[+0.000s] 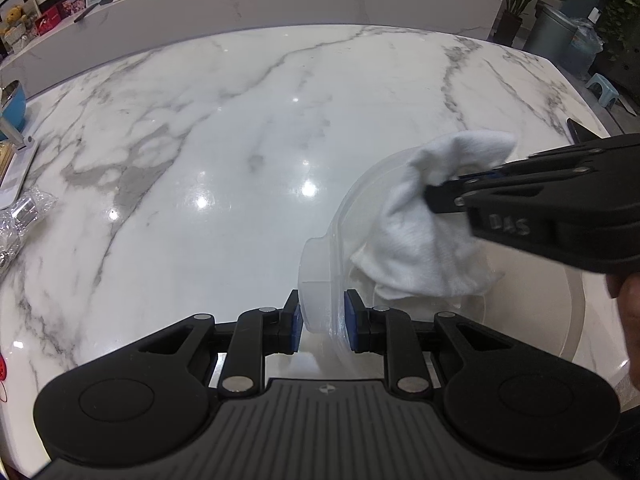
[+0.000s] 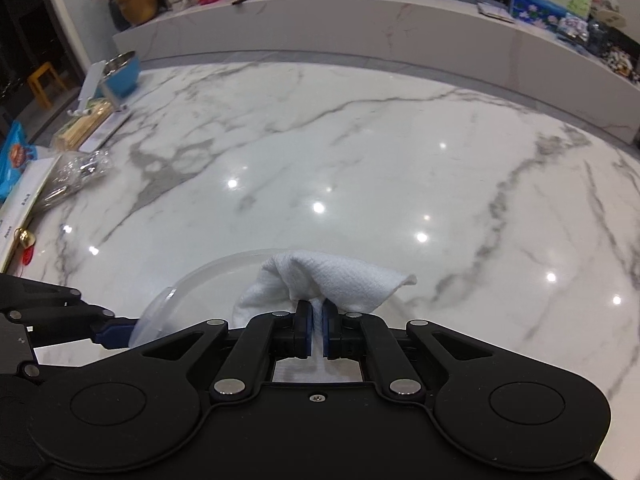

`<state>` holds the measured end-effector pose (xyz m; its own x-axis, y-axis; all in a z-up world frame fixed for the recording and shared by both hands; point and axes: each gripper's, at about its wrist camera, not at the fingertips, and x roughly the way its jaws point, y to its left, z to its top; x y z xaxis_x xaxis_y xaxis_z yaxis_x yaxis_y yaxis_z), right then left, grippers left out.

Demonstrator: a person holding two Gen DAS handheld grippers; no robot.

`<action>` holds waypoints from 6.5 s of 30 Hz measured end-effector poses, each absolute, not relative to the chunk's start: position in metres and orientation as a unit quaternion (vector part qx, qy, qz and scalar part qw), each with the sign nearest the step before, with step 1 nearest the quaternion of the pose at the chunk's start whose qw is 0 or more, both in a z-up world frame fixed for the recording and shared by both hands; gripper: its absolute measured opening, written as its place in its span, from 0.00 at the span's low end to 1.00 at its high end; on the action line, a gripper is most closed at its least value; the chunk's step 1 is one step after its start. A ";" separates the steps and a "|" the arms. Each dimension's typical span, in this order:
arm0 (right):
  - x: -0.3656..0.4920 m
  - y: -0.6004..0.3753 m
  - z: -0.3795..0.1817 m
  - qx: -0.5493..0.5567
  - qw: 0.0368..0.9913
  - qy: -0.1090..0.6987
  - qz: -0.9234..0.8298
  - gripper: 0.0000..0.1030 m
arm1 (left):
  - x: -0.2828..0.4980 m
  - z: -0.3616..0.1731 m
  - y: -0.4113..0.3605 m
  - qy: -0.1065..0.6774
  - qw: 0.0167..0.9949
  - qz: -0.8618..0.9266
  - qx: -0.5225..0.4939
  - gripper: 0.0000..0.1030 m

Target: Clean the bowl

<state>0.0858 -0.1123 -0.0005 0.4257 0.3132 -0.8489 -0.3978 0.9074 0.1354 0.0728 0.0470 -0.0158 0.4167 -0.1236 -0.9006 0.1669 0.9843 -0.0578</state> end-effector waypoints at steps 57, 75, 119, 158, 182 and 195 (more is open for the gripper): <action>0.076 -0.129 -0.001 -0.049 0.844 0.498 0.192 0.01 | 0.083 -0.004 0.031 0.525 0.834 -0.141 0.090 0.16; 0.068 -0.125 0.000 -0.055 0.830 0.510 0.219 0.02 | 0.086 0.009 0.034 0.515 0.837 -0.164 0.081 0.17; 0.036 -0.094 -0.022 -0.159 0.776 0.529 0.304 0.50 | 0.094 -0.011 0.032 0.553 0.811 -0.176 0.072 0.09; 0.067 -0.118 0.005 0.006 0.819 0.500 0.282 0.11 | 0.077 -0.010 0.026 0.550 0.810 -0.187 0.079 0.18; 0.067 -0.145 0.018 -0.018 0.845 0.492 0.206 0.11 | 0.079 -0.010 0.030 0.551 0.815 -0.160 0.083 0.15; 0.052 -0.151 0.018 -0.061 0.834 0.509 0.205 0.11 | 0.083 -0.010 0.030 0.540 0.828 -0.124 0.087 0.09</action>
<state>0.0518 -0.1513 0.0176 0.3977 0.2799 -0.8738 -0.4045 0.9083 0.1069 0.0827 0.0304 -0.0096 0.3853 -0.1115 -0.9160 0.2986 0.9543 0.0094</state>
